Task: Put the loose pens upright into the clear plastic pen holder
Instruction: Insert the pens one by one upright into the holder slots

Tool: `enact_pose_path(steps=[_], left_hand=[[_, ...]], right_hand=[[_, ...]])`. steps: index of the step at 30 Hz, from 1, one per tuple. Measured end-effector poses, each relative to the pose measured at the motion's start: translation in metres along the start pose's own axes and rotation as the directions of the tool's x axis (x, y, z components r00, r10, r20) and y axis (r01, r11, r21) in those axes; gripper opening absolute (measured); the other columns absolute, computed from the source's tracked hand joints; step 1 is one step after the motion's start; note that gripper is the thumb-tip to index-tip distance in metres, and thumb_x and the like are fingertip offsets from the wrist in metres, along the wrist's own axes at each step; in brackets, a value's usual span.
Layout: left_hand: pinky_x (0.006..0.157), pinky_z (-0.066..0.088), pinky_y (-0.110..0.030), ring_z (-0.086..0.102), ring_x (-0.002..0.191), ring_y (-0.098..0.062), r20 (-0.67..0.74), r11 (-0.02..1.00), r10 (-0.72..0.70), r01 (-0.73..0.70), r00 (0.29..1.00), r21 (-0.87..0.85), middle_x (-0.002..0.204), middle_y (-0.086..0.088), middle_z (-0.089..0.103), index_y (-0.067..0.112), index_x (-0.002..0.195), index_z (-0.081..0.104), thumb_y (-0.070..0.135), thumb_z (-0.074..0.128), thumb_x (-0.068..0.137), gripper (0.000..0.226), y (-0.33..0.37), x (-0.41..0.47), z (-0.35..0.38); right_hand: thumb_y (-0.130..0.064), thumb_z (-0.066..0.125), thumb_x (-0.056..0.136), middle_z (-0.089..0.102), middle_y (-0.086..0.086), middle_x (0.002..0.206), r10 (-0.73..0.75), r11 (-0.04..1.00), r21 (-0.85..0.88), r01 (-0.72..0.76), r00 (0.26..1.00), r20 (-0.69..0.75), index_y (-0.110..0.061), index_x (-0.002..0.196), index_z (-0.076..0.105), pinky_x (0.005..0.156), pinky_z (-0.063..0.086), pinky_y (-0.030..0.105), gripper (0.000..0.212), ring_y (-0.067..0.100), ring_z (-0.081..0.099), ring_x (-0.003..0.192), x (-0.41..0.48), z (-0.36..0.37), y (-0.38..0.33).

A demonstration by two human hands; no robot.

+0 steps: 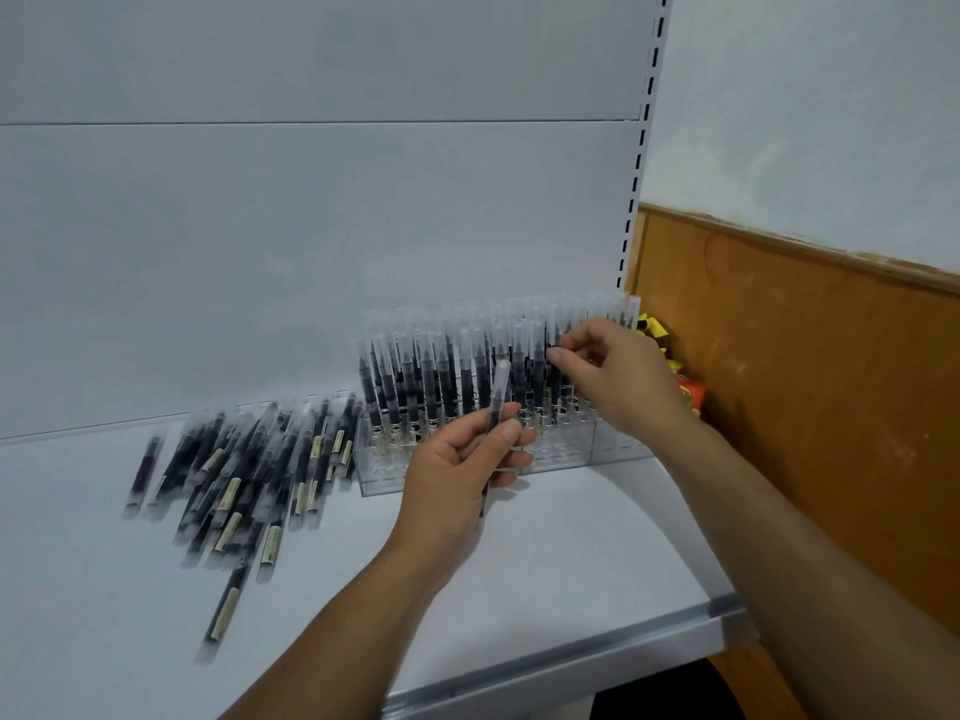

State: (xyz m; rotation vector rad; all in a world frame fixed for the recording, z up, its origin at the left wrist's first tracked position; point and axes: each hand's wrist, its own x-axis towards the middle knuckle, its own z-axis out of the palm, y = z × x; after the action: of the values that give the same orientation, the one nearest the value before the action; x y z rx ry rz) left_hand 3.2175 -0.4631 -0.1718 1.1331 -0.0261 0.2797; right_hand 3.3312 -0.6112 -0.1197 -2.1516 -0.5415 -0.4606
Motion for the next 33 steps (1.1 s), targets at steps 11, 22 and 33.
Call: enact_pose_path(steps=[11,22,33], left_hand=[[0.069,0.057,-0.028,0.066,0.073,-0.016,0.013,0.999,0.005,-0.006,1.0,0.033,0.09,-0.012,0.075,0.011,0.107,0.07,0.017,0.067,0.078,0.03,-0.001,0.0,-0.001],[0.046,0.039,-0.012,0.054,0.051,-0.001,0.019,0.989,0.061,-0.063,0.998,0.137,0.064,0.0,0.065,0.013,0.105,0.071,0.018,0.064,0.084,0.023,0.001,-0.001,0.002],[0.047,0.04,-0.013,0.05,0.051,-0.001,0.069,0.975,0.094,-0.106,0.993,0.196,0.065,0.002,0.065,0.013,0.106,0.072,0.011,0.06,0.089,0.021,0.002,-0.005,0.004]], right_hand=[[-0.03,0.072,0.086,0.061,-0.008,0.072,0.049,0.999,0.013,-0.05,0.997,0.064,-0.024,0.087,0.059,0.061,0.047,0.029,0.015,0.006,0.055,0.065,-0.009,0.003,0.009],[-0.036,0.067,0.089,0.065,-0.018,0.072,-0.014,0.977,0.21,0.028,0.998,-0.068,-0.033,0.083,0.07,0.059,0.044,0.012,0.007,-0.002,0.057,0.067,-0.035,0.0,-0.003],[-0.018,0.071,0.087,0.062,0.01,0.098,-0.147,0.88,0.475,0.015,0.959,0.242,-0.008,0.091,0.072,0.071,0.048,0.044,0.011,0.036,0.053,0.078,-0.05,0.003,-0.022]])
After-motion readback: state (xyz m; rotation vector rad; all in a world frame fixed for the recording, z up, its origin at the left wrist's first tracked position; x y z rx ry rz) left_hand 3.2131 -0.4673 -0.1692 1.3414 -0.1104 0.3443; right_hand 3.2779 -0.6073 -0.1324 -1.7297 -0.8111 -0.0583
